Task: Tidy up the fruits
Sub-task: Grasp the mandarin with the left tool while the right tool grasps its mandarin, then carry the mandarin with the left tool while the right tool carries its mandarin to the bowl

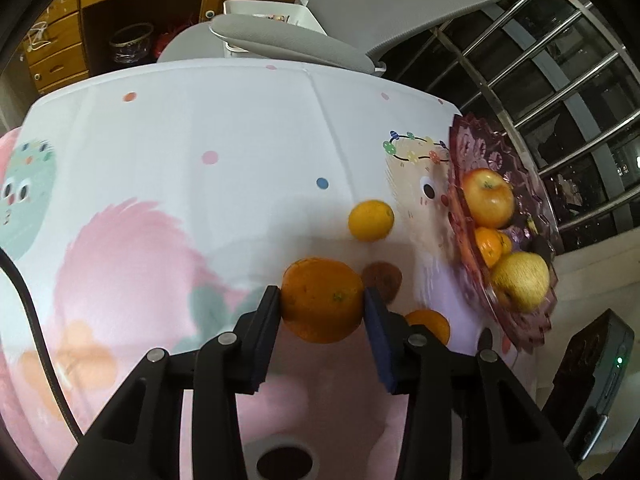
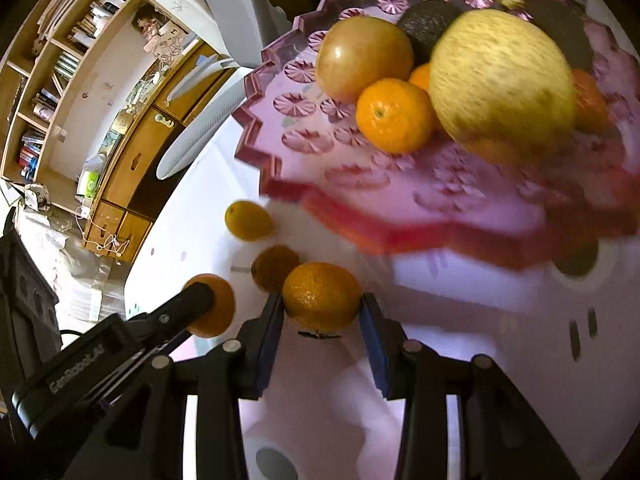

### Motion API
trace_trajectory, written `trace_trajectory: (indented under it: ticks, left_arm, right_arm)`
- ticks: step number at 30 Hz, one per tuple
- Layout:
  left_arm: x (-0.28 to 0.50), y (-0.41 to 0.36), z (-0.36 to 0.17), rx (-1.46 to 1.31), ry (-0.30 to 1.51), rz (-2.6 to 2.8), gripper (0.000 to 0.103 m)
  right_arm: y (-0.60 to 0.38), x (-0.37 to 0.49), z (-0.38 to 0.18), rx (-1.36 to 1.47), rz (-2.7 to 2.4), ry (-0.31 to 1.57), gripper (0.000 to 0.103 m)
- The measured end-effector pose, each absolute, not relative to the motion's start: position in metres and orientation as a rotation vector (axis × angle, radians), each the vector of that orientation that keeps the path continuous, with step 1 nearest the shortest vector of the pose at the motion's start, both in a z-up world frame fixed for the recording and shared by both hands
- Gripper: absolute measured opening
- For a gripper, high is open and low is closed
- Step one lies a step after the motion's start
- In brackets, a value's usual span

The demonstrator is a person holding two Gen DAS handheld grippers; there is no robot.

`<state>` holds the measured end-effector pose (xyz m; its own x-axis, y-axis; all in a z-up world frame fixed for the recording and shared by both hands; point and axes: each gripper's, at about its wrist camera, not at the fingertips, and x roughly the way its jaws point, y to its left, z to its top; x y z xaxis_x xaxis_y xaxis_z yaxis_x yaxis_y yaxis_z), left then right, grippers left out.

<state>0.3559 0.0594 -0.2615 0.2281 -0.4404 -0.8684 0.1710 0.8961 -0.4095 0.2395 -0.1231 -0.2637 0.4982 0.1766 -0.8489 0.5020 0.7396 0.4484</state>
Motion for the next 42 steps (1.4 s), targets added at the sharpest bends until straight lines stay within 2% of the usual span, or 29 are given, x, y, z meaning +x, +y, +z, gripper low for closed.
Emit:
trace_trajectory:
  ticks: [20, 32, 42]
  left_arm:
    - [0.223, 0.105, -0.17, -0.266, 1.222, -0.459, 0.04]
    - [0.187, 0.049, -0.126, -0.301, 1.162, -0.494, 0.04]
    - [0.196, -0.017, -0.116, -0.374, 1.121, -0.365, 0.04]
  right_arm:
    - [-0.13, 0.122, -0.166, 0.644, -0.27, 0.983, 0.039]
    - [-0.196, 0.102, -0.125, 0.541, -0.244, 0.975, 0.039]
    - [-0.28, 0.145, -0.11, 0.459, -0.131, 1.006, 0.039]
